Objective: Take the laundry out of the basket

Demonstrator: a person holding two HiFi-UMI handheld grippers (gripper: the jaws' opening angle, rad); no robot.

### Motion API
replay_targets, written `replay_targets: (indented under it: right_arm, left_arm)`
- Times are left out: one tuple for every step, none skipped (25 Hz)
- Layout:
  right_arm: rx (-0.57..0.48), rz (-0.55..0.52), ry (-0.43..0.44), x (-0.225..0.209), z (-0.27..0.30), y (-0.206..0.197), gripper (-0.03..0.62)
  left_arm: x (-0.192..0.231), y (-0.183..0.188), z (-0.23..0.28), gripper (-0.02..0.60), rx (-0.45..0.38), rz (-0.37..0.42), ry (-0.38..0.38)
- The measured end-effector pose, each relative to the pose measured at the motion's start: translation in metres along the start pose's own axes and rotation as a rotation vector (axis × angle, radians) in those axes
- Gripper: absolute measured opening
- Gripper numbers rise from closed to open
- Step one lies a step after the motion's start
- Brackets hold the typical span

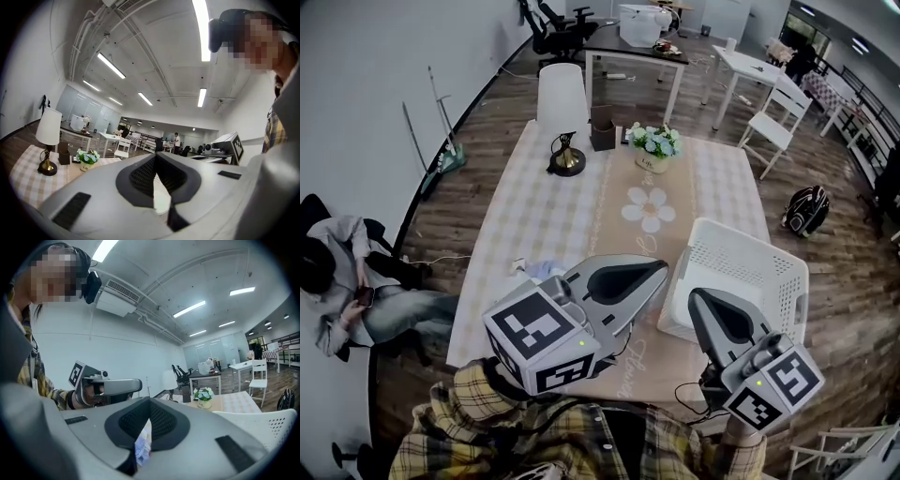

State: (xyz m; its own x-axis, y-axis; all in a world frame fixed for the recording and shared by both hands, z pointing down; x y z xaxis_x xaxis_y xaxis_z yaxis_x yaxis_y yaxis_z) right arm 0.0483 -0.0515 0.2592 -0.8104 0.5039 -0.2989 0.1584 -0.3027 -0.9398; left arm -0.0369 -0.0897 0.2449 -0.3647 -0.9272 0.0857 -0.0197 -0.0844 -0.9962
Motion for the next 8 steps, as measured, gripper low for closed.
replay_targets:
  right_arm:
    - [-0.002, 0.000, -0.001, 0.0002, -0.0008, -0.0005, -0.005]
    - [-0.004, -0.001, -0.003, 0.0006, -0.0017, -0.0011, -0.005]
    - [-0.006, -0.003, -0.005, 0.0009, -0.0028, -0.0014, -0.005]
    - [-0.009, -0.005, -0.007, 0.0011, -0.0041, -0.0016, -0.005]
    - [-0.011, -0.007, -0.010, 0.0009, -0.0054, -0.0015, -0.005]
    - [-0.013, -0.009, -0.013, 0.0005, -0.0068, -0.0013, -0.005]
    - [-0.015, -0.010, -0.017, 0.0000, -0.0082, -0.0010, -0.005]
    - [-0.016, -0.011, -0.020, -0.0006, -0.0096, -0.0007, -0.005]
  left_arm:
    - [0.0006, -0.0001, -0.0007, 0.017, 0.001, 0.009, 0.002]
    - [0.0007, -0.0004, -0.0013, 0.017, 0.003, 0.020, 0.003]
    - [0.0003, -0.0004, -0.0016, 0.017, 0.005, 0.029, 0.002]
    - [-0.0005, -0.0002, -0.0018, 0.017, 0.007, 0.036, -0.002]
    - [-0.0015, 0.0001, -0.0016, 0.017, 0.009, 0.041, -0.007]
    - [-0.0026, 0.0005, -0.0013, 0.017, 0.011, 0.044, -0.013]
    - [-0.0037, 0.0008, -0.0009, 0.017, 0.014, 0.048, -0.019]
    - [-0.0048, 0.0011, -0.0005, 0.017, 0.016, 0.051, -0.026]
Point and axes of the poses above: the fingertips, and each gripper's own axes: z forward along the fingers, x to its left, y out of its top, the point moved 3 cm from there along -z, backward along the fingers, and after that the axes turned 8 degrees about z, right-handed, at the moved point
